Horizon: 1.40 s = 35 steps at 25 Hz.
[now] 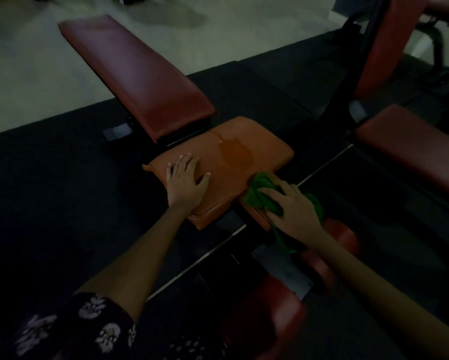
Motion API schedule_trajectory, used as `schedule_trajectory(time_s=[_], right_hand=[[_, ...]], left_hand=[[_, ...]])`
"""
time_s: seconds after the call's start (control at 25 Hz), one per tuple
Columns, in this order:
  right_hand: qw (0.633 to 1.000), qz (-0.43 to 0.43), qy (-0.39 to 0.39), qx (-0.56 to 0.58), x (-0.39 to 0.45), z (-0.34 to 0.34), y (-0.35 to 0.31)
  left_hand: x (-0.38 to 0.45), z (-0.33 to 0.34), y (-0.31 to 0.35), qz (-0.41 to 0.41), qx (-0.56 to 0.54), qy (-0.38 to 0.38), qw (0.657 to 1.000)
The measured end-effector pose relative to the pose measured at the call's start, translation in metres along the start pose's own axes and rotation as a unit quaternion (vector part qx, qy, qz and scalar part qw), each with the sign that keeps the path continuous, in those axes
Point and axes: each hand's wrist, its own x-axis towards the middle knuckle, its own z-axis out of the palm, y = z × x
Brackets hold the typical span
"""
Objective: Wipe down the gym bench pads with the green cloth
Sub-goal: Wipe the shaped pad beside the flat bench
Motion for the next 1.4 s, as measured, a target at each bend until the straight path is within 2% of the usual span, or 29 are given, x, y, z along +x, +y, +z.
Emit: schedule_trajectory(time_s=[0.08,0.2,0.28,0.4,0.44,0.52,0.6,0.64,0.68,0.8,0.88,1.0,1.08,1.2,1.24,1.32,1.4], right_hand=[[0.999,0.034,-0.028,0.005,0.012,-0.008,0.015],[0.987,0.158,-0.037,-0.009,0.045,-0.005,0.004],[0.992,0.125,-0.026,-0.017,0.042,0.000,-0.019],[1.000,0.012,-0.024,0.000,0.012,0.003,-0.021],[0.999,0.033,-0.036,0.016,0.009,-0.002,-0.016],[0.985,0.159,-0.050,0.047,0.014,-0.005,-0.008],[0.965,0.263,-0.016,0.017,0.029,0.001,-0.017],[0.961,0.276,0.001,-0.002,0.034,0.006,-0.032],[0.967,0.254,0.013,-0.016,0.038,0.011,-0.046],[0.983,0.180,-0.019,-0.032,0.043,0.019,-0.077],[0.968,0.244,-0.021,-0.062,0.063,0.013,-0.064],[0.917,0.393,0.009,-0.070,0.105,0.006,-0.039],[0.925,0.375,0.001,-0.061,0.119,0.011,-0.051],[0.971,0.233,-0.030,-0.033,0.103,0.022,-0.081],[0.976,0.214,-0.030,-0.036,0.098,0.021,-0.079],[0.964,0.253,-0.026,-0.076,0.105,0.015,-0.050],[0.930,0.357,-0.008,-0.088,0.123,0.009,-0.011]], left_hand=[[0.000,0.000,-0.001,-0.005,0.003,0.007,1.000],[-0.001,-0.002,0.000,-0.004,-0.001,0.003,1.000],[0.000,-0.004,0.003,-0.015,0.004,-0.010,1.000],[0.005,-0.007,0.002,-0.005,0.042,-0.043,0.998],[0.010,-0.010,-0.003,0.025,0.059,-0.054,0.997],[0.026,-0.018,-0.017,0.101,0.082,-0.085,0.988],[0.039,-0.023,-0.031,0.137,0.085,-0.120,0.980],[0.039,-0.024,-0.035,0.137,0.068,-0.137,0.979],[0.038,-0.023,-0.038,0.136,0.051,-0.147,0.978],[0.037,-0.021,-0.040,0.150,0.037,-0.178,0.972],[0.040,-0.022,-0.041,0.148,0.043,-0.184,0.971],[0.039,-0.023,-0.041,0.151,0.037,-0.178,0.972],[0.040,-0.021,-0.043,0.155,0.035,-0.169,0.973],[0.040,-0.020,-0.045,0.158,0.034,-0.161,0.974],[0.041,-0.020,-0.046,0.161,0.032,-0.158,0.974],[0.039,-0.019,-0.047,0.161,0.024,-0.152,0.975],[0.038,-0.019,-0.046,0.161,0.016,-0.146,0.976]])
